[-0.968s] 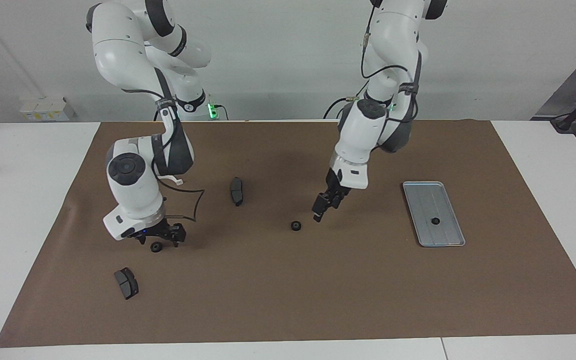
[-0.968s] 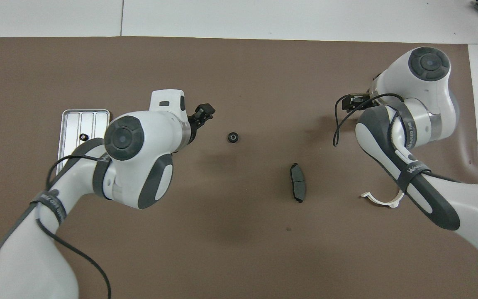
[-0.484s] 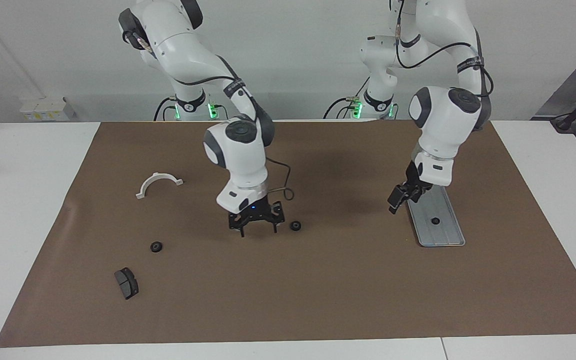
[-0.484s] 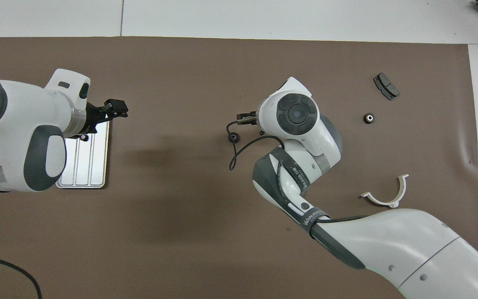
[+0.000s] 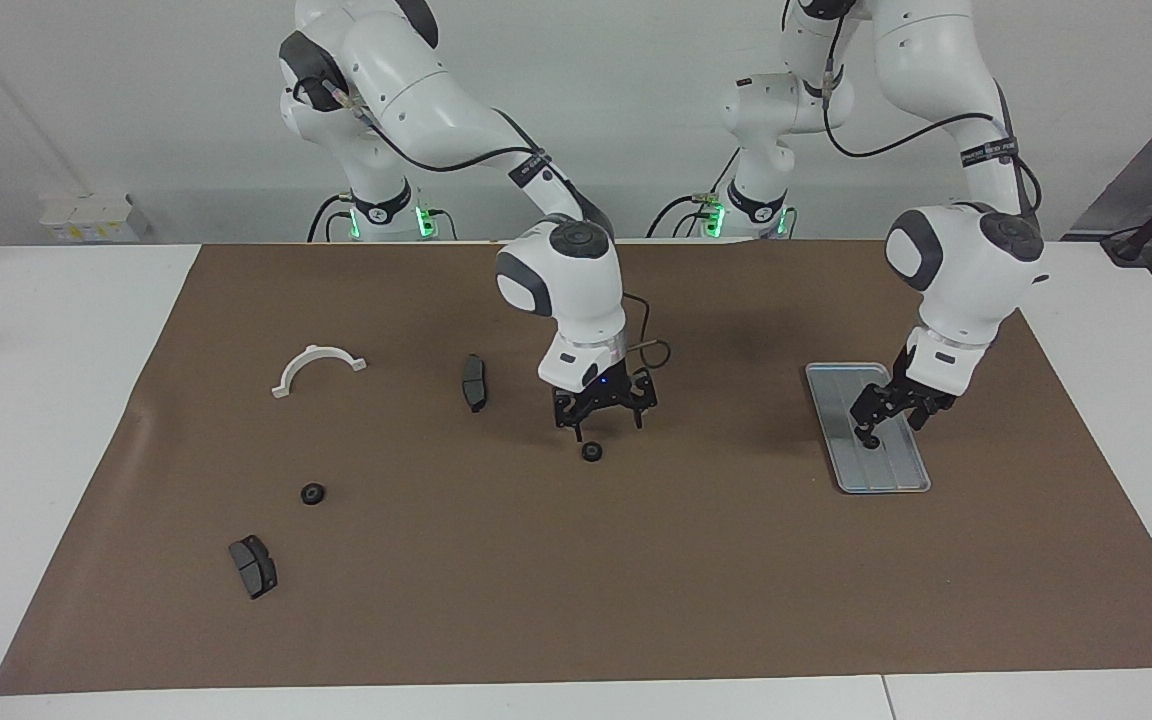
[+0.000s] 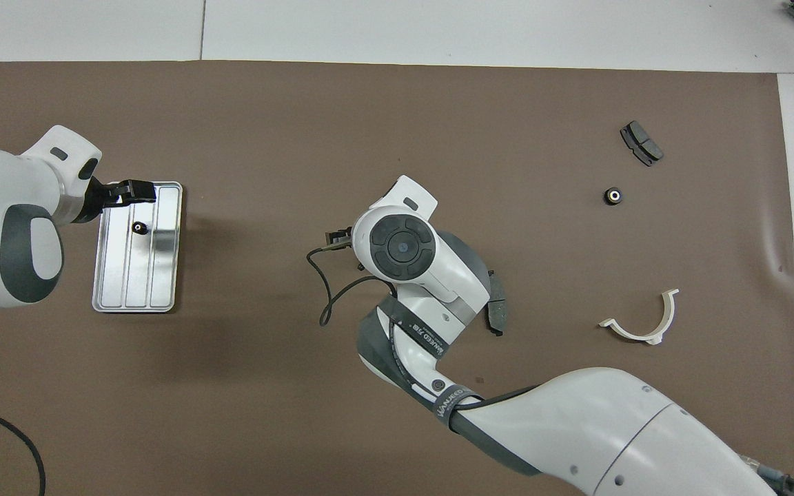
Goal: Place bearing gear from tray to pile
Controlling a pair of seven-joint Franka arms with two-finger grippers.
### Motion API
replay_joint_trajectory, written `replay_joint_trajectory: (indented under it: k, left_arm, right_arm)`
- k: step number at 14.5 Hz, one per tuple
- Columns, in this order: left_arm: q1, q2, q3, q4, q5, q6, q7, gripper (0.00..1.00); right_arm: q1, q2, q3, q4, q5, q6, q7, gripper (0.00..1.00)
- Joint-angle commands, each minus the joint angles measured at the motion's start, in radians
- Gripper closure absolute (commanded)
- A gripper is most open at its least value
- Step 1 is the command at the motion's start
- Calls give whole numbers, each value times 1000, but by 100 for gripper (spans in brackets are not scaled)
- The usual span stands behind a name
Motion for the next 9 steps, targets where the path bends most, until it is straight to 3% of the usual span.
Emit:
replay_joint_trajectory:
  k: [1, 4, 9]
  left_arm:
    - [24, 75, -13, 2, 22, 94, 34, 5]
    - [26, 68, -13, -26, 22, 88, 38, 31]
    - [28, 37, -12, -43, 22, -25, 40, 32]
  right_arm:
    - [-15, 30, -6, 7, -25, 18, 10, 5]
    - [-39, 30, -9, -15, -47, 18, -2, 9]
    - [-81, 35, -8, -22, -82, 53, -24, 27]
